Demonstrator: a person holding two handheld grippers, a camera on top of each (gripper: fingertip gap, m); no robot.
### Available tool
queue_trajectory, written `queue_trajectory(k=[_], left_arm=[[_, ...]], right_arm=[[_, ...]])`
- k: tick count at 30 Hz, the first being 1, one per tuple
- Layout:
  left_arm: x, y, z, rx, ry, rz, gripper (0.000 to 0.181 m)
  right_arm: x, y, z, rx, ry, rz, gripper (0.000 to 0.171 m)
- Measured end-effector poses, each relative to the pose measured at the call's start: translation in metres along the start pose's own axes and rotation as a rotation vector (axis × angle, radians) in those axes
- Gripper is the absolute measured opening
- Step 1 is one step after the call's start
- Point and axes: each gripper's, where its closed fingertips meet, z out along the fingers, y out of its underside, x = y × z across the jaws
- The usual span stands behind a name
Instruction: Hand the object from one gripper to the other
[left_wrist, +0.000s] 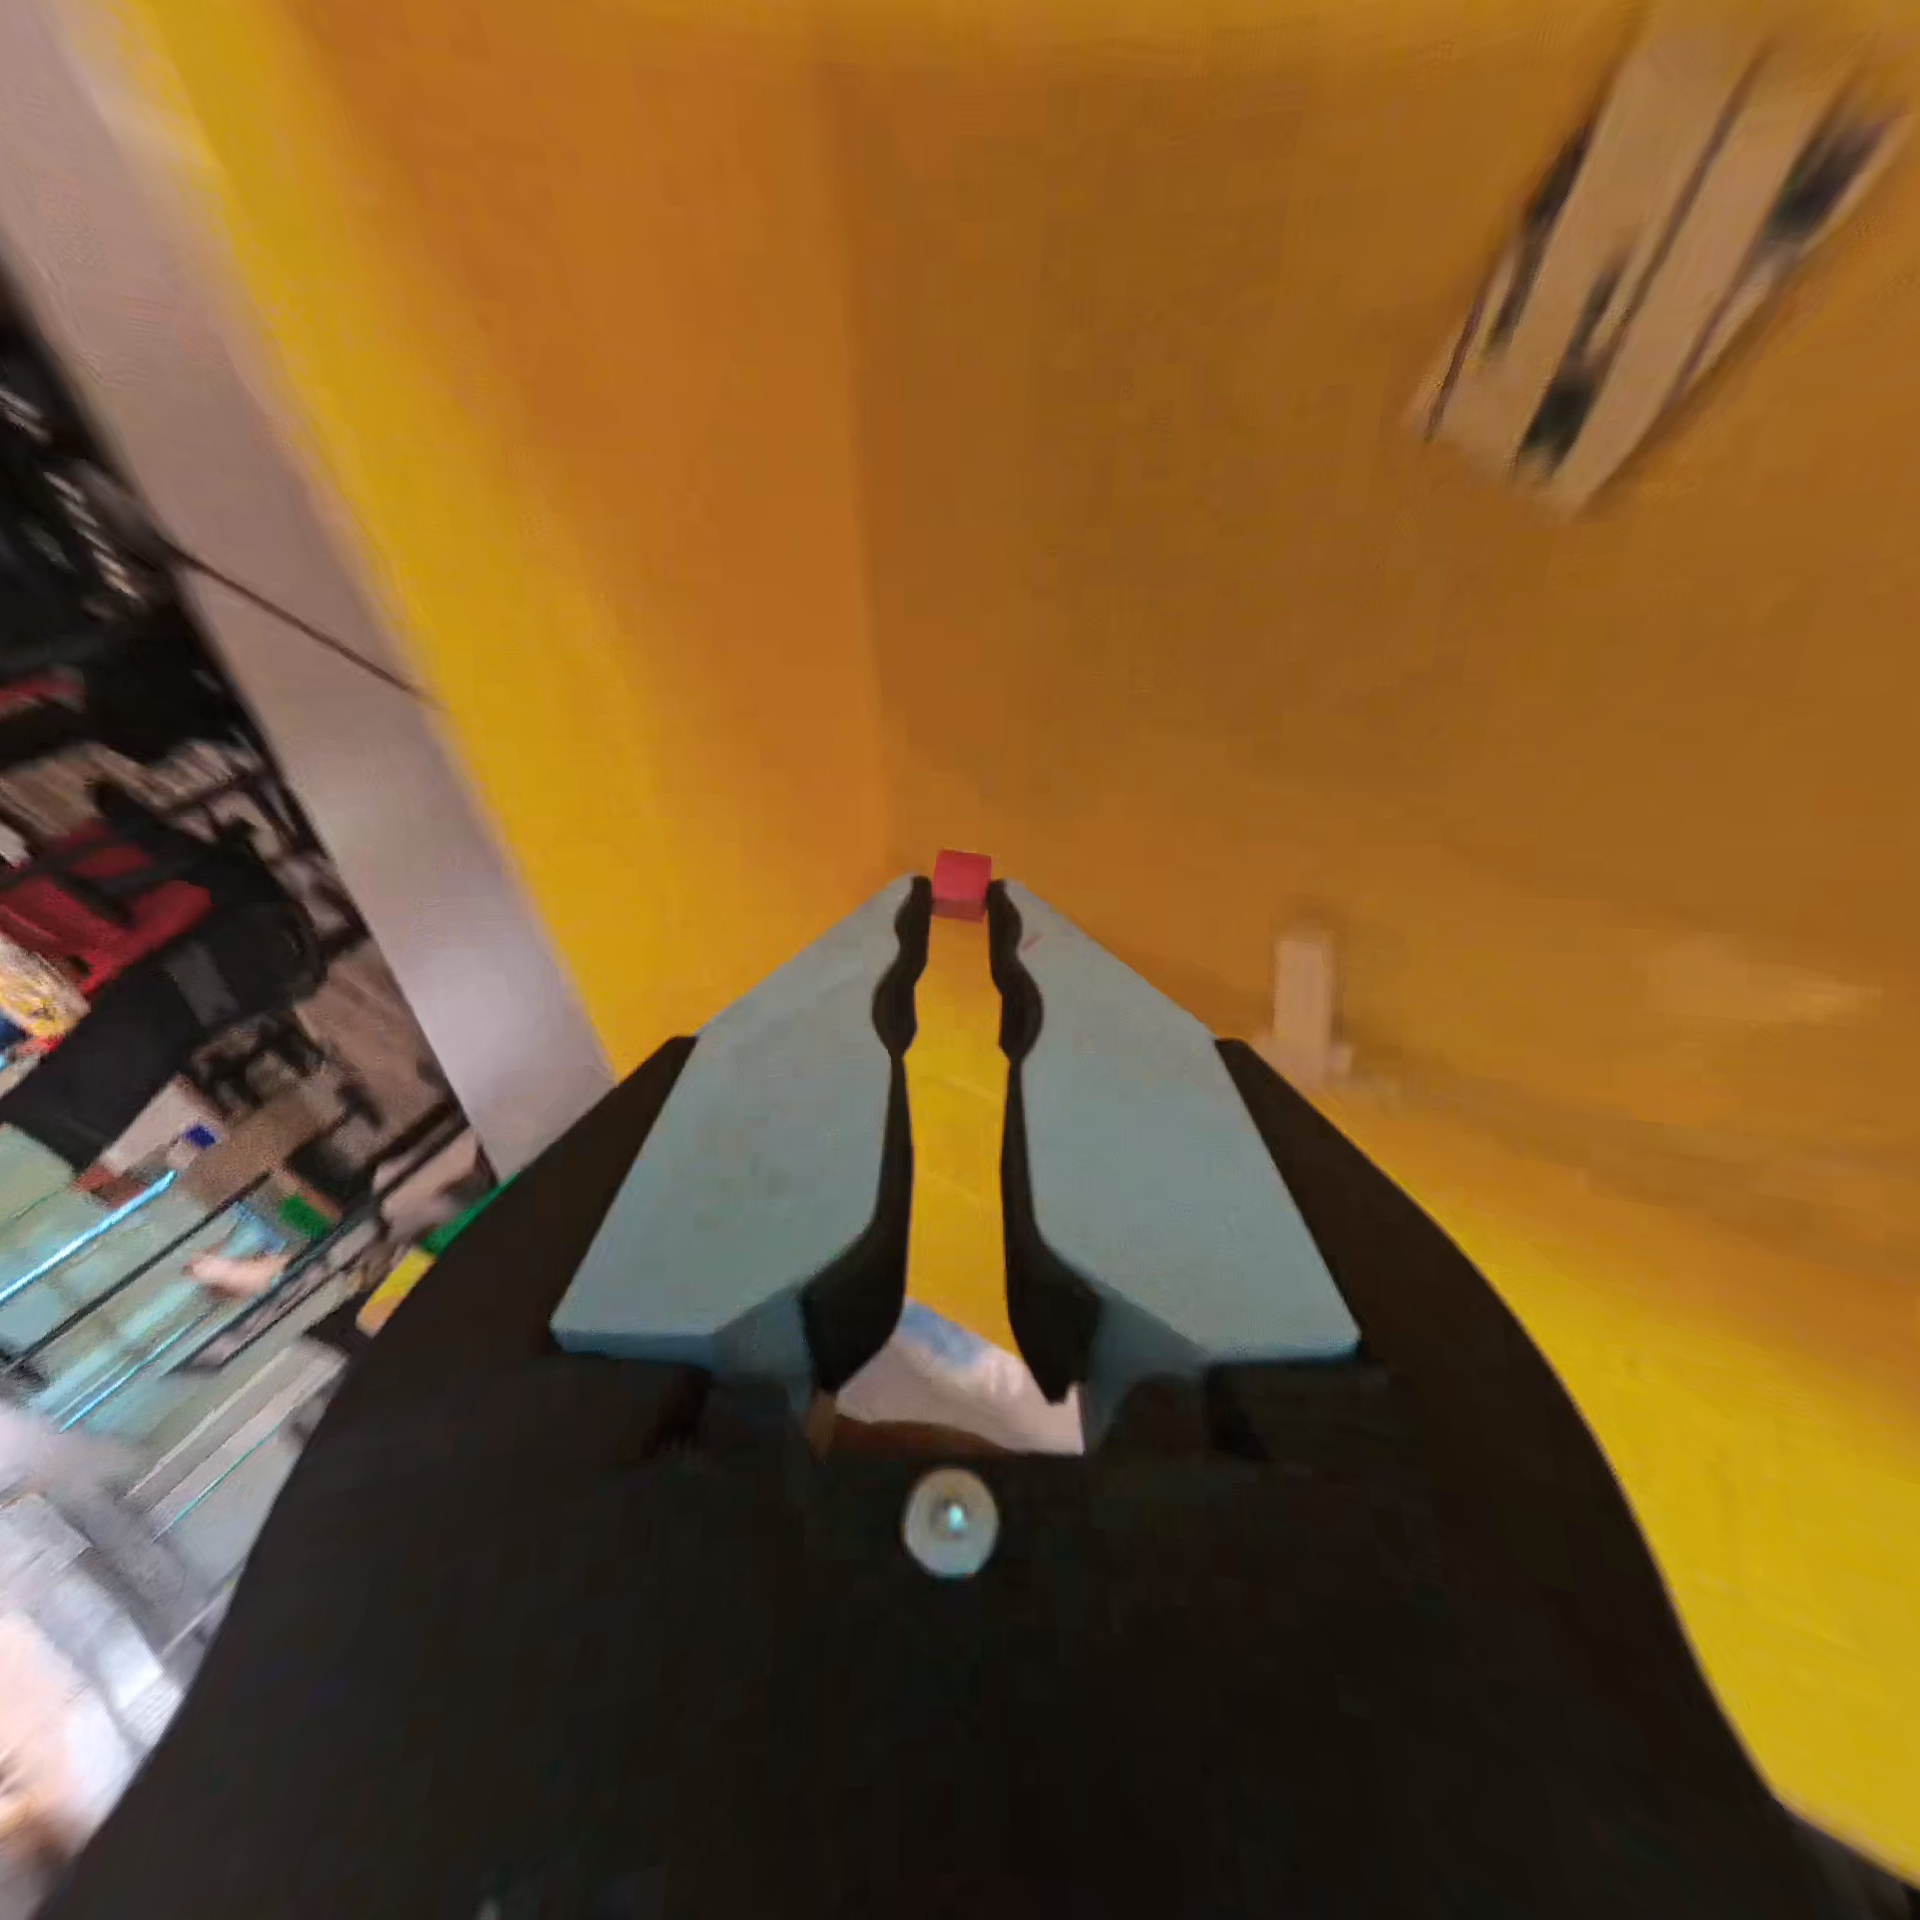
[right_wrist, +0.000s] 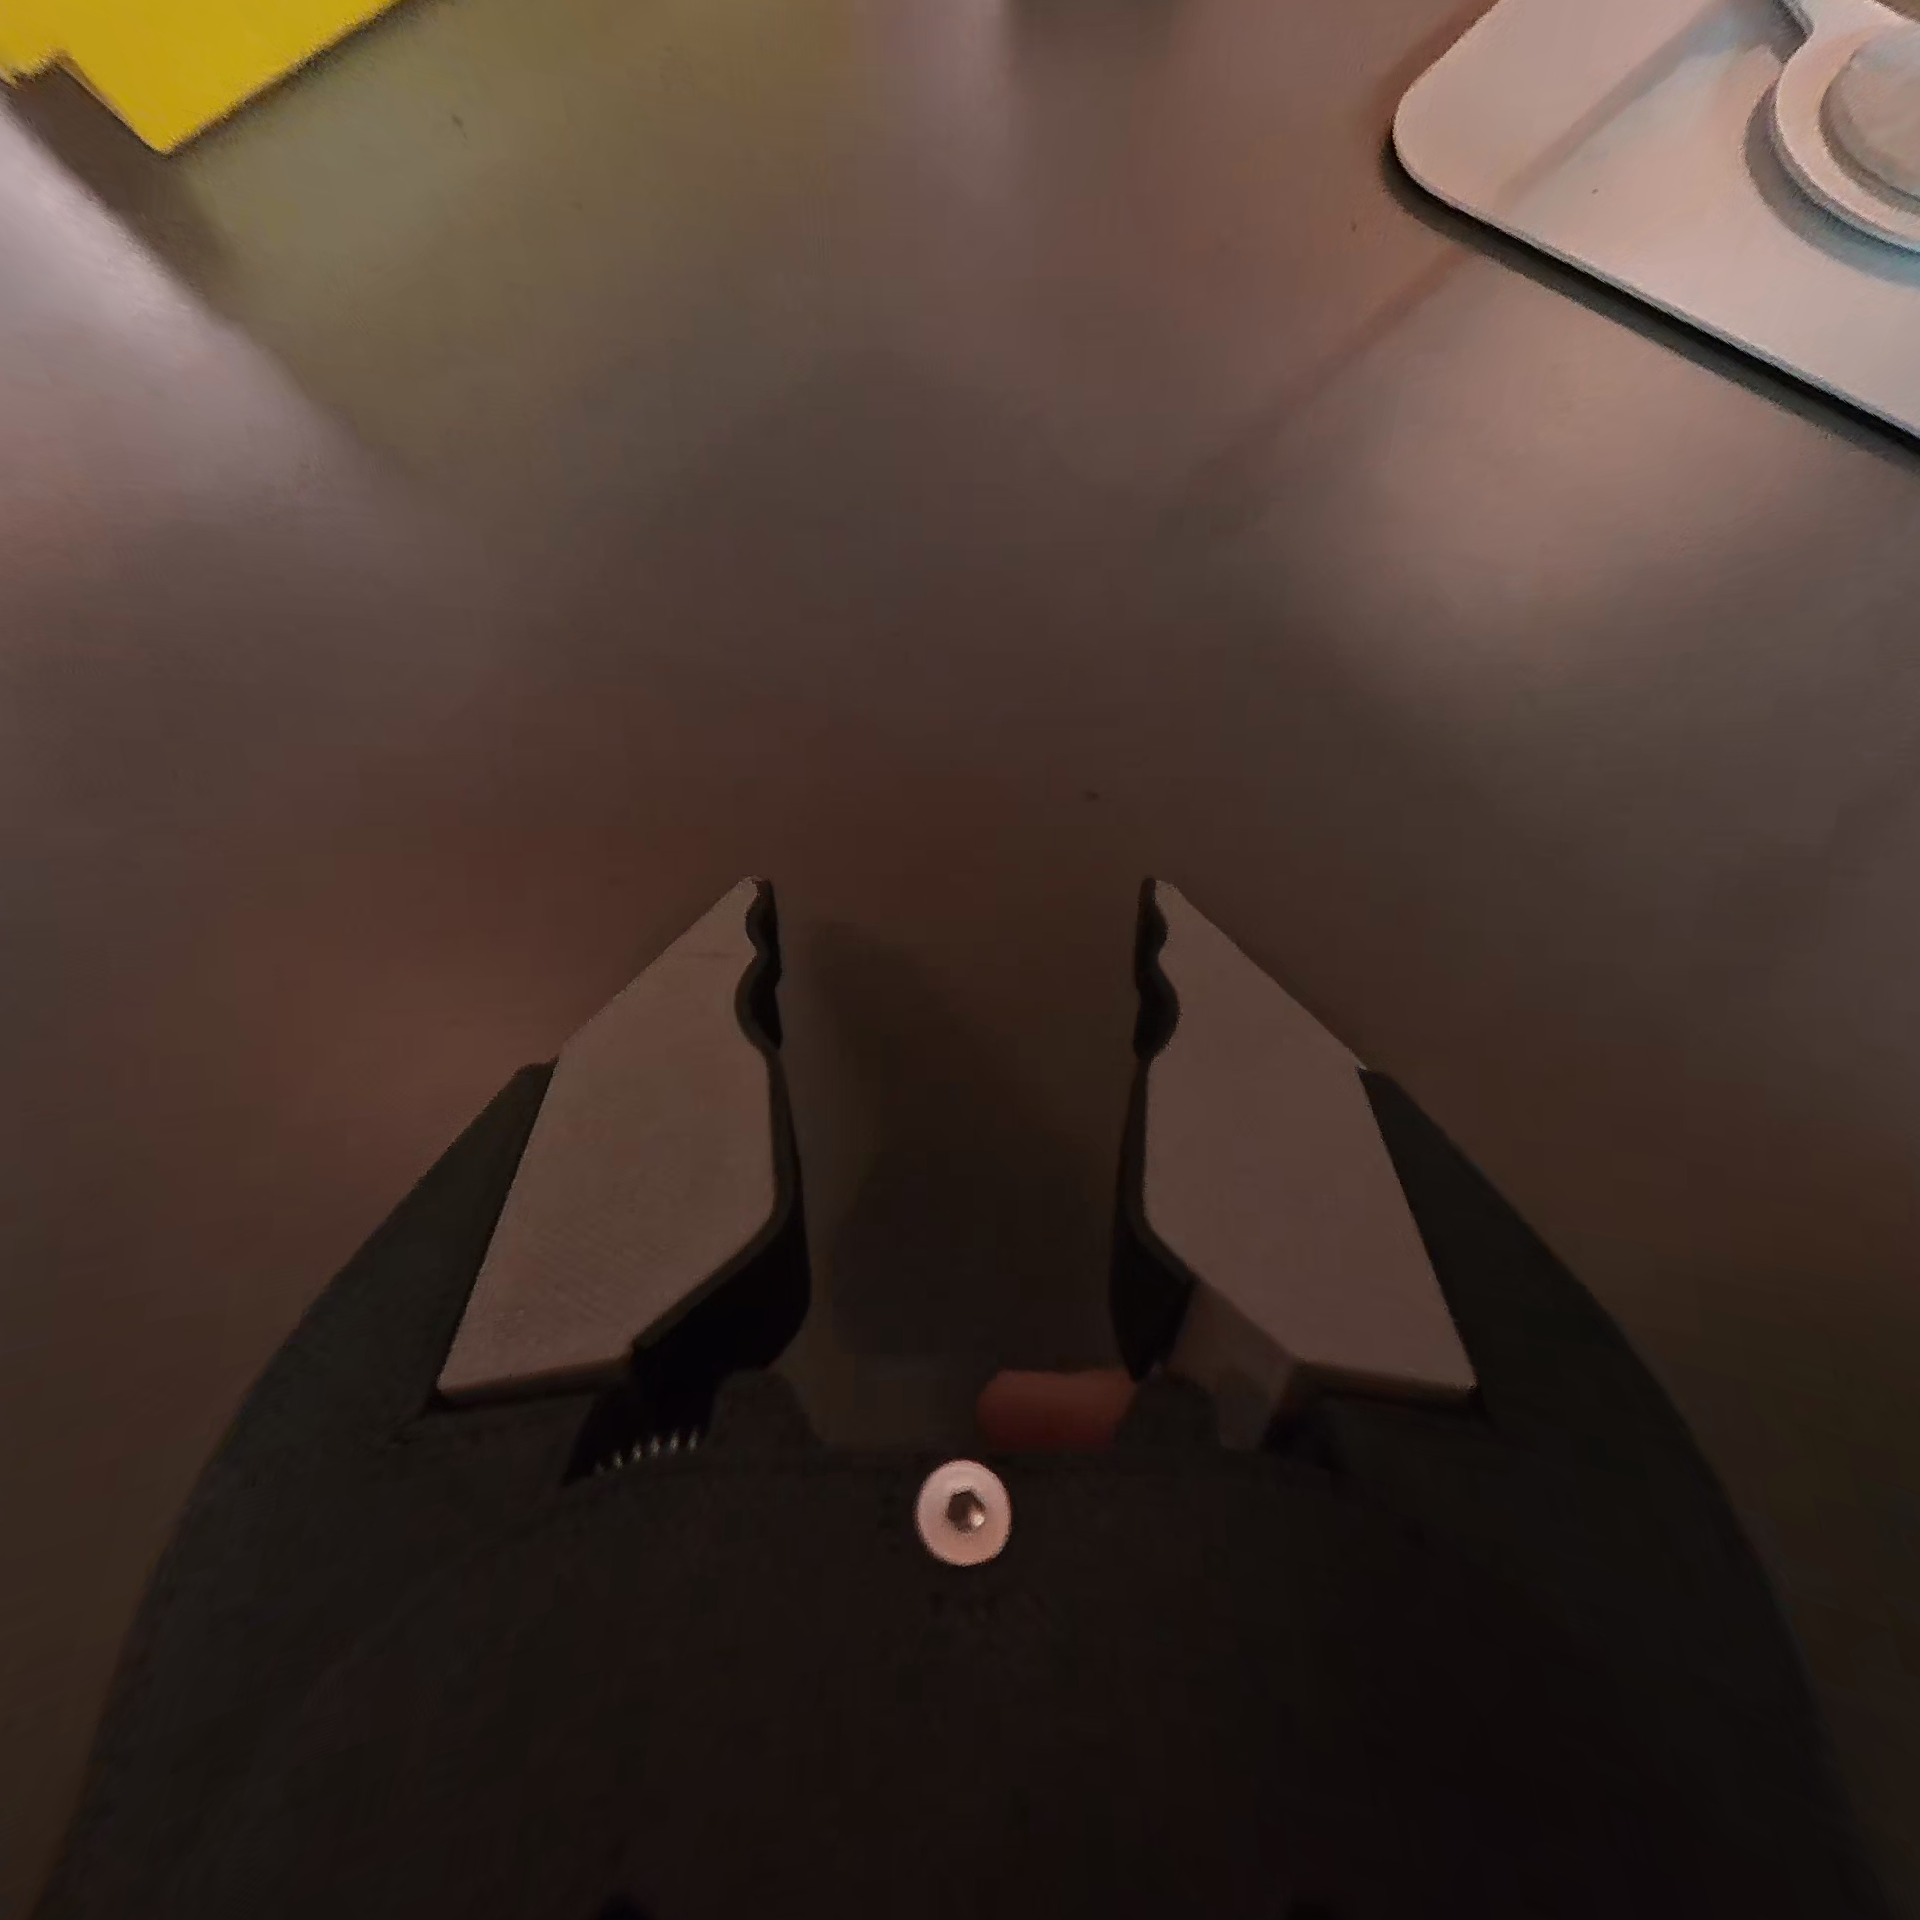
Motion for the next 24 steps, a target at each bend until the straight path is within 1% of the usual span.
queue_trajectory(k=[1,2,4,6,7,8,10,12,15,16,17,19,20,22,23,24], left_arm=[[-0.007,-0.021,-0.023,0.139,-0.051,-0.052,0.008],[-0.013,-0.047,-0.052,0.302,-0.113,-0.094,0.008],[-0.011,-0.107,-0.128,0.686,-0.198,-0.157,0.008],[0.015,-0.161,-0.214,1.086,-0.236,-0.173,0.008],[0.034,-0.182,-0.251,1.255,-0.250,-0.161,0.008],[0.056,-0.200,-0.280,1.386,-0.261,-0.137,0.008],[0.099,-0.233,-0.311,1.550,-0.289,-0.089,0.008],[0.139,-0.267,-0.320,1.660,-0.294,-0.038,0.008],[0.179,-0.314,-0.313,1.722,-0.351,0.033,0.008],[0.189,-0.325,-0.311,1.738,-0.343,0.059,0.008],[0.195,-0.335,-0.310,1.754,-0.333,0.070,0.008],[0.202,-0.351,-0.306,1.763,-0.310,0.096,0.008],[0.202,-0.358,-0.302,1.746,-0.326,0.104,0.008],[0.201,-0.369,-0.295,1.714,-0.354,0.127,0.008],[0.203,-0.373,-0.293,1.708,-0.348,0.140,0.008],[0.204,-0.376,-0.291,1.705,-0.346,0.152,0.008]], right_arm=[[-0.002,-0.002,-0.002,0.012,-0.009,0.004,0.066],[-0.004,-0.006,-0.004,0.029,-0.022,0.010,0.065],[-0.013,-0.016,-0.011,0.085,-0.078,0.026,0.065],[-0.029,-0.031,-0.021,0.161,-0.189,0.041,0.063],[-0.039,-0.040,-0.029,0.209,-0.263,0.041,0.059],[-0.049,-0.048,-0.038,0.261,-0.335,0.041,0.057],[-0.065,-0.063,-0.057,0.356,-0.461,0.052,0.057],[-0.079,-0.073,-0.078,0.434,-0.602,0.074,0.057],[-0.090,-0.083,-0.110,0.522,-0.808,0.128,0.056],[-0.092,-0.084,-0.118,0.532,-0.859,0.142,0.053],[-0.093,-0.083,-0.123,0.532,-0.889,0.150,0.049],[-0.089,-0.082,-0.124,0.535,-0.893,0.166,0.046],[-0.089,-0.083,-0.125,0.537,-0.904,0.173,0.046],[-0.088,-0.084,-0.127,0.540,-0.926,0.191,0.038],[-0.086,-0.084,-0.125,0.532,-0.914,0.203,0.032],[-0.084,-0.083,-0.121,0.520,-0.895,0.211,0.031]])
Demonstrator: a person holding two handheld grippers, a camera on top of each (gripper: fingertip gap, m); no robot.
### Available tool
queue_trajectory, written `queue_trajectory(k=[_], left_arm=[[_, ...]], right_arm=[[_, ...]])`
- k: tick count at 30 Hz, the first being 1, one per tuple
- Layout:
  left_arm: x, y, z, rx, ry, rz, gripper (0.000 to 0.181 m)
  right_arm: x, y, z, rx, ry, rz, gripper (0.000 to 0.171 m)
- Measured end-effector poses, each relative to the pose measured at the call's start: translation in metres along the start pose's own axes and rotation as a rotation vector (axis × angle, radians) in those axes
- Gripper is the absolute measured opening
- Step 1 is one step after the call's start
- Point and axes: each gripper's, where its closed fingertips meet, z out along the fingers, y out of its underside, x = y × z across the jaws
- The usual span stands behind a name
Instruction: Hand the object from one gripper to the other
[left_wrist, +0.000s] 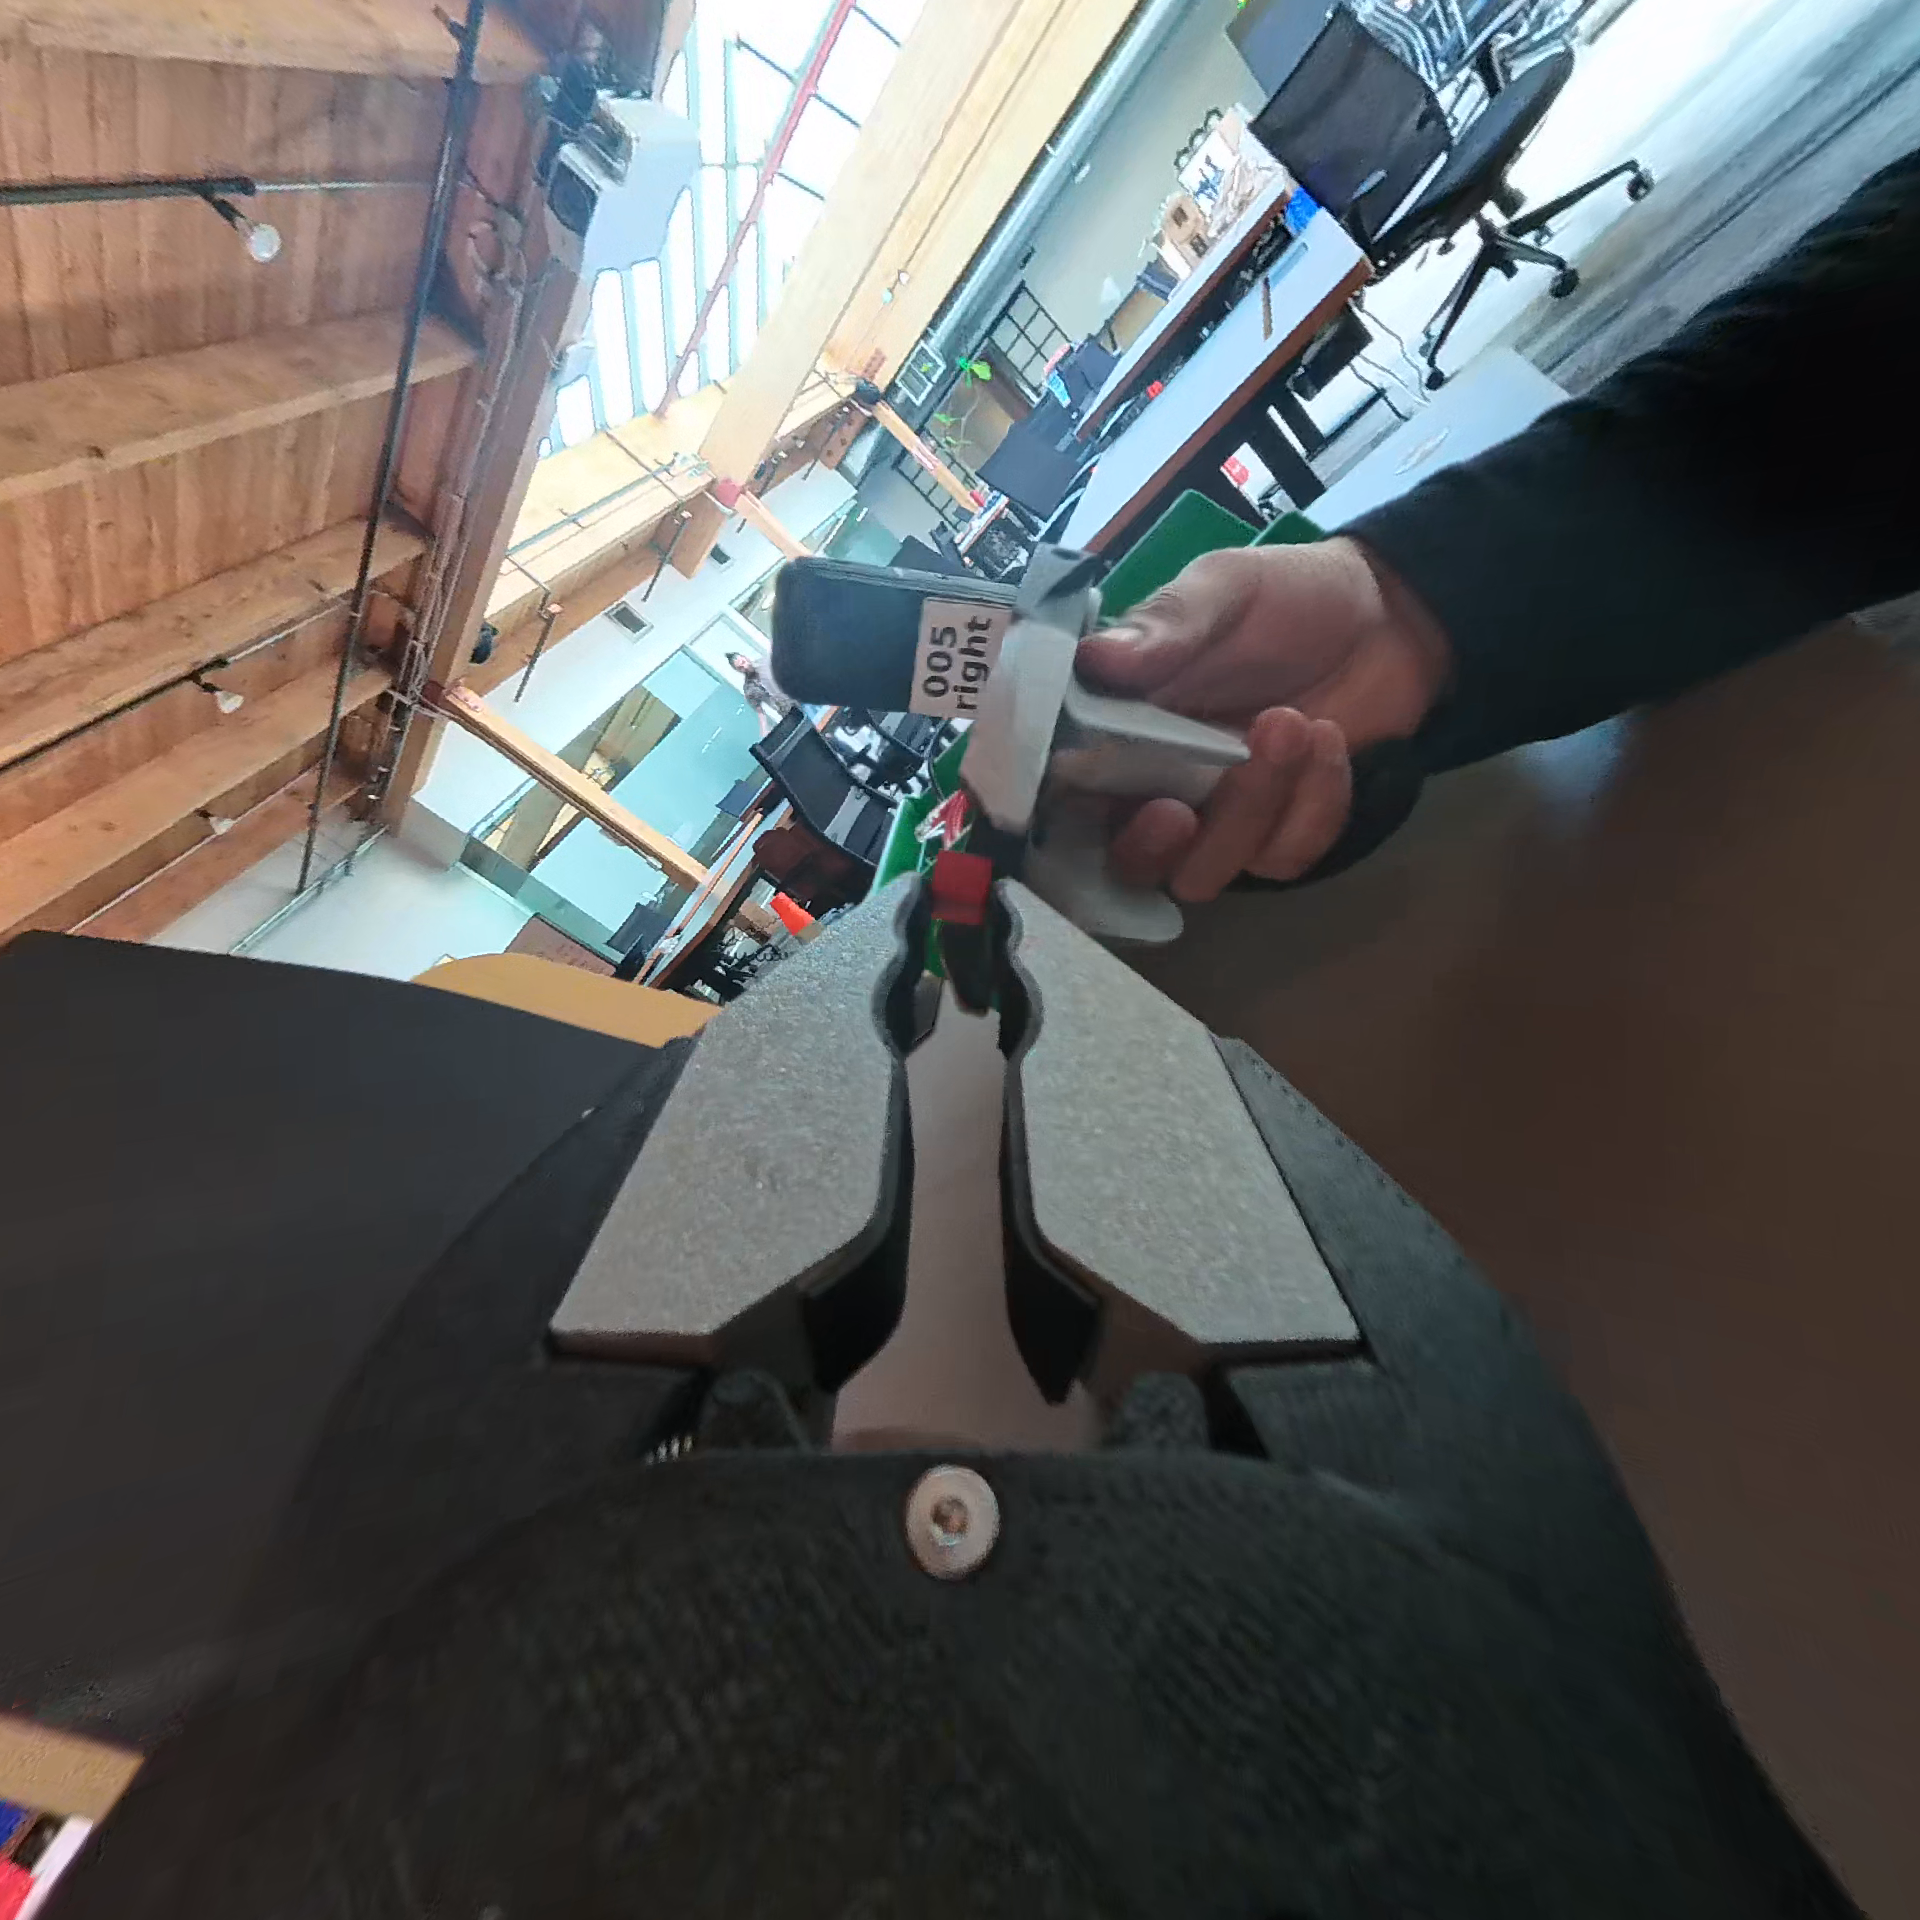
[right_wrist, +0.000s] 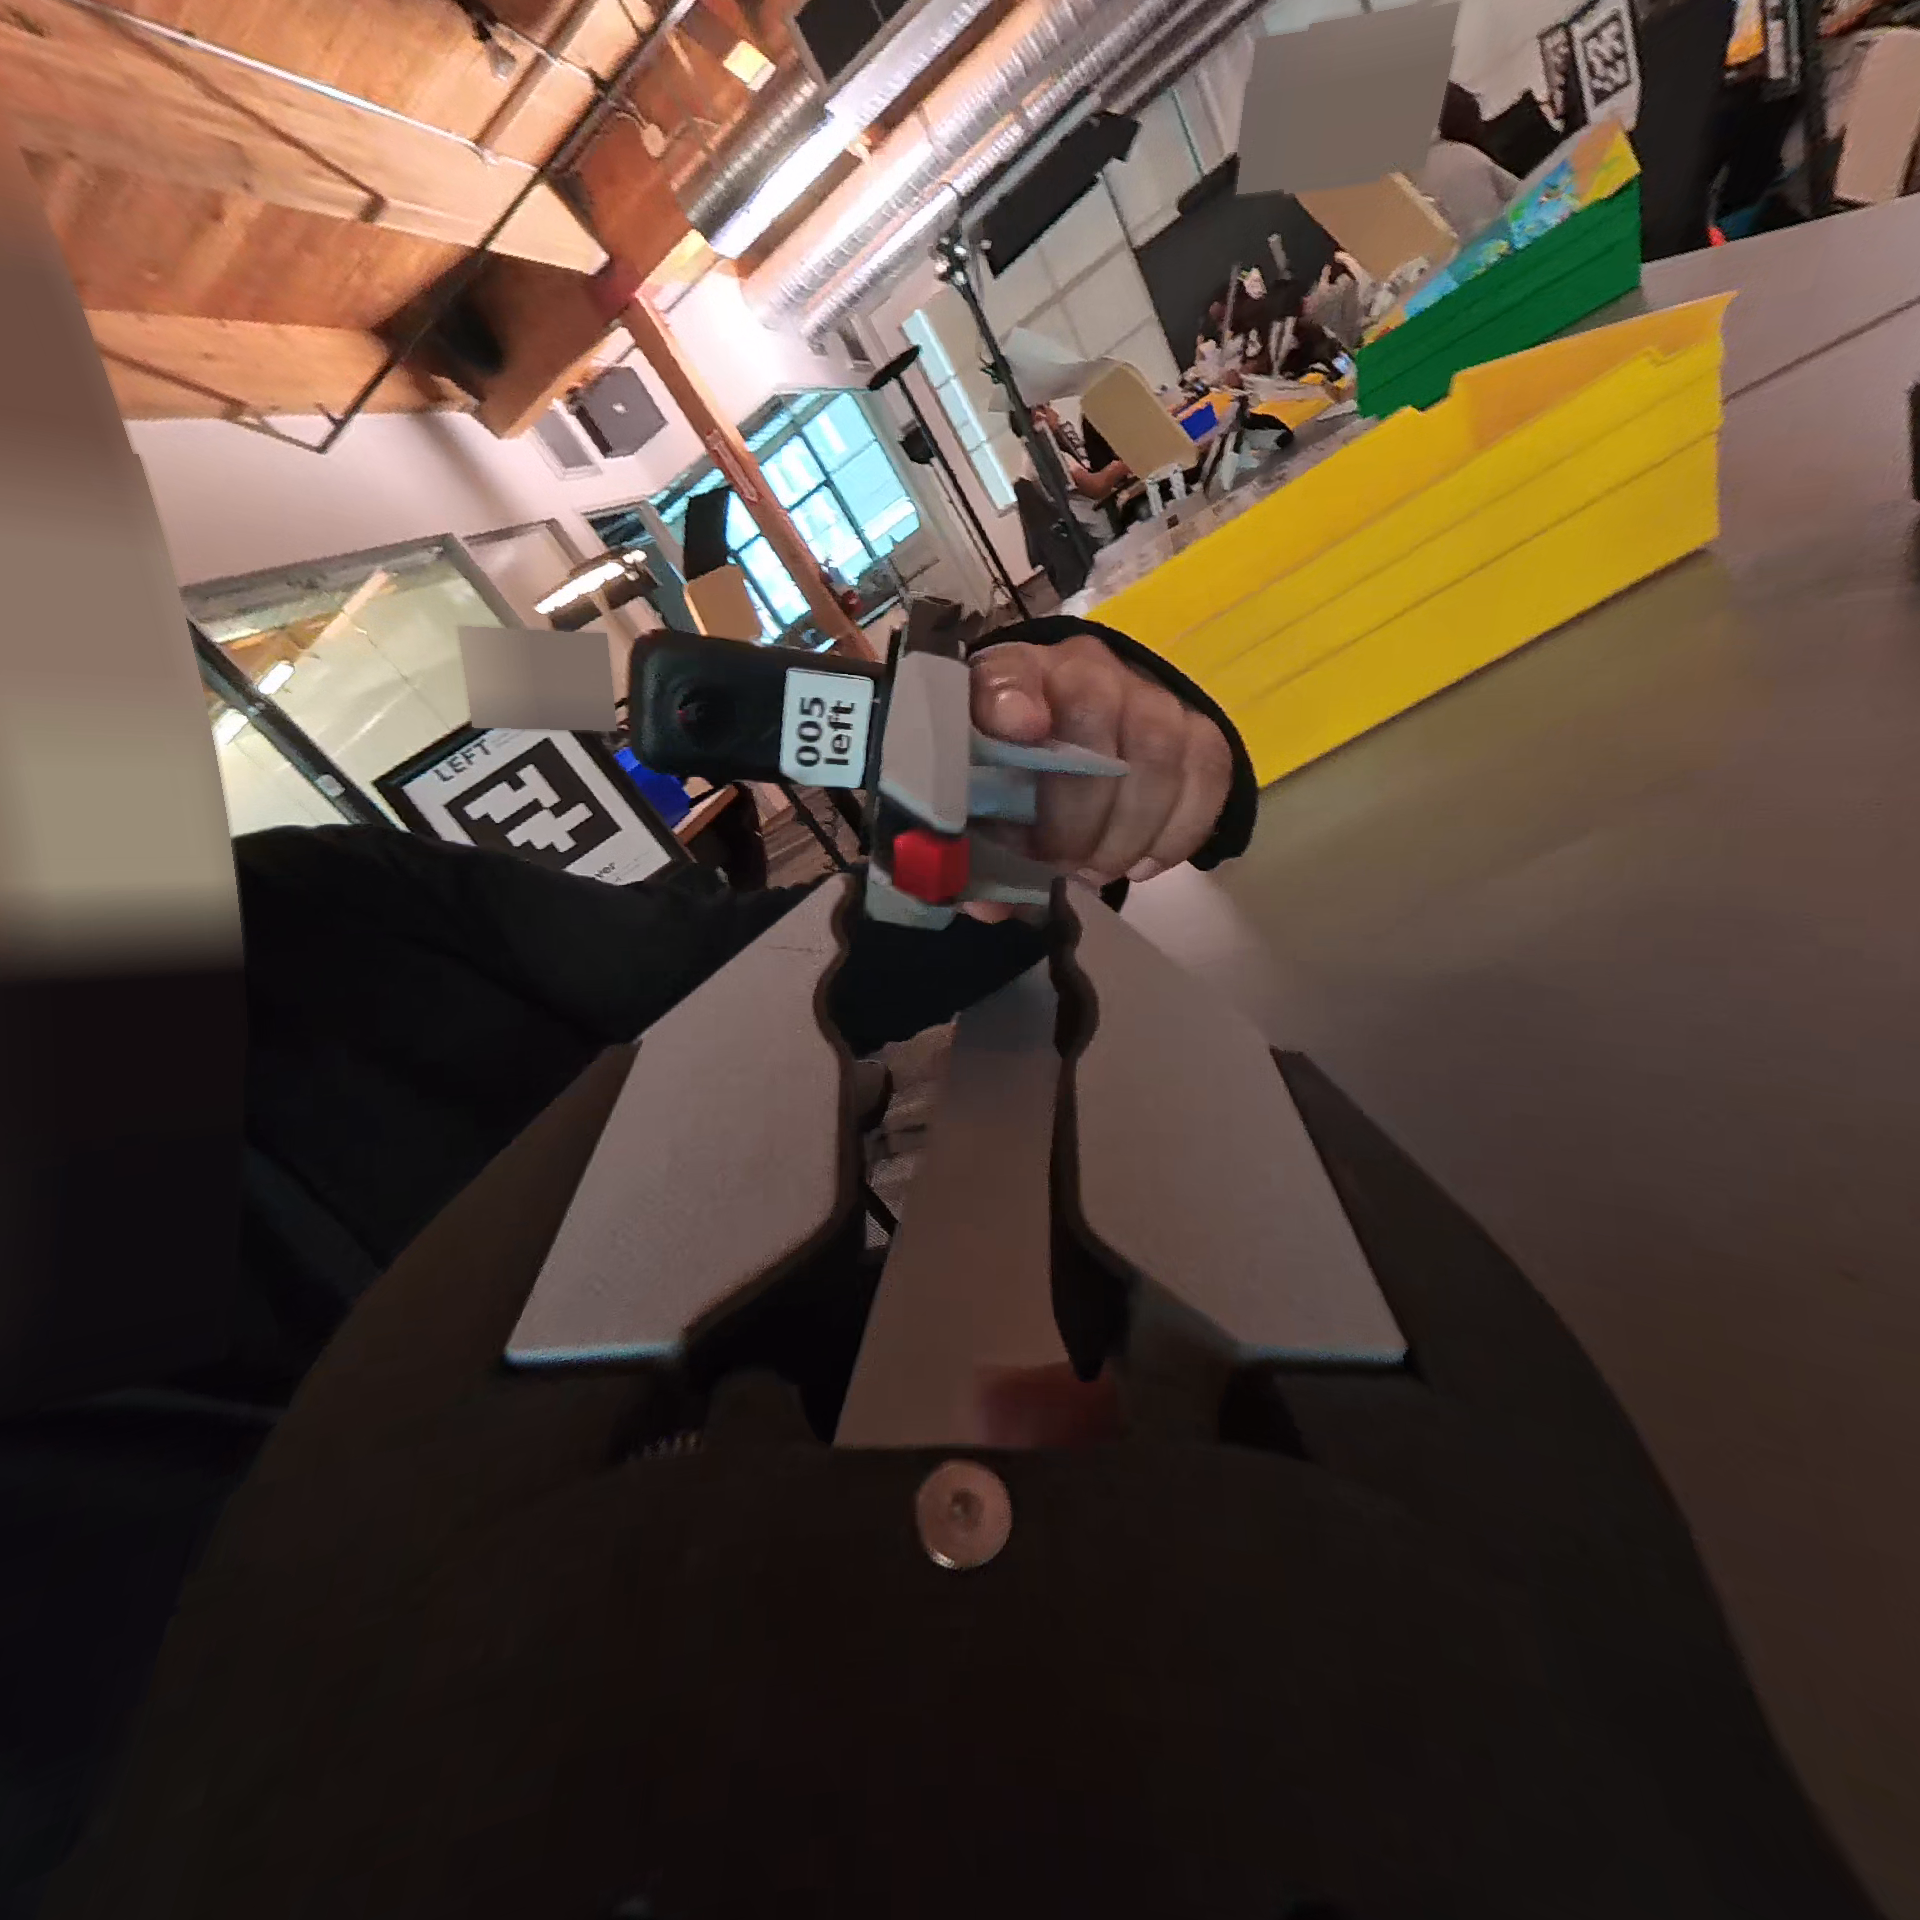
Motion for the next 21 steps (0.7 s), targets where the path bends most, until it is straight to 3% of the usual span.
queue_trajectory(k=[1,3,8,10,13,15,18,21], left_arm=[[0.003,0.002,0.002,-0.007,0.015,0.013,0.008],[0.005,0.008,0.006,-0.031,0.014,0.050,0.007],[-0.002,0.035,0.009,-0.166,-0.061,0.006,0.009],[-0.003,0.049,0.007,-0.206,-0.043,-0.139,0.025],[-0.009,0.064,0.001,-0.208,-0.006,-0.482,0.028],[-0.018,0.068,-0.003,-0.167,-0.010,-0.737,0.029],[-0.021,0.064,-0.005,-0.081,0.079,-1.060,0.030],[-0.009,0.064,-0.003,-0.080,0.176,-1.216,0.033]], right_arm=[[0.003,0.001,0.000,-0.004,0.016,0.001,0.030],[0.004,0.002,0.000,-0.004,0.014,-0.002,0.009],[0.028,0.001,-0.004,-0.011,0.170,-0.059,0.009],[0.051,-0.002,-0.015,-0.024,0.367,-0.178,0.009],[0.083,-0.012,-0.040,-0.116,0.782,-0.554,0.009],[0.085,-0.016,-0.044,-0.209,0.971,-0.844,0.009],[0.080,-0.010,-0.029,-0.325,1.046,-1.122,0.009],[0.075,-0.012,-0.020,-0.363,1.110,-1.326,0.009]])
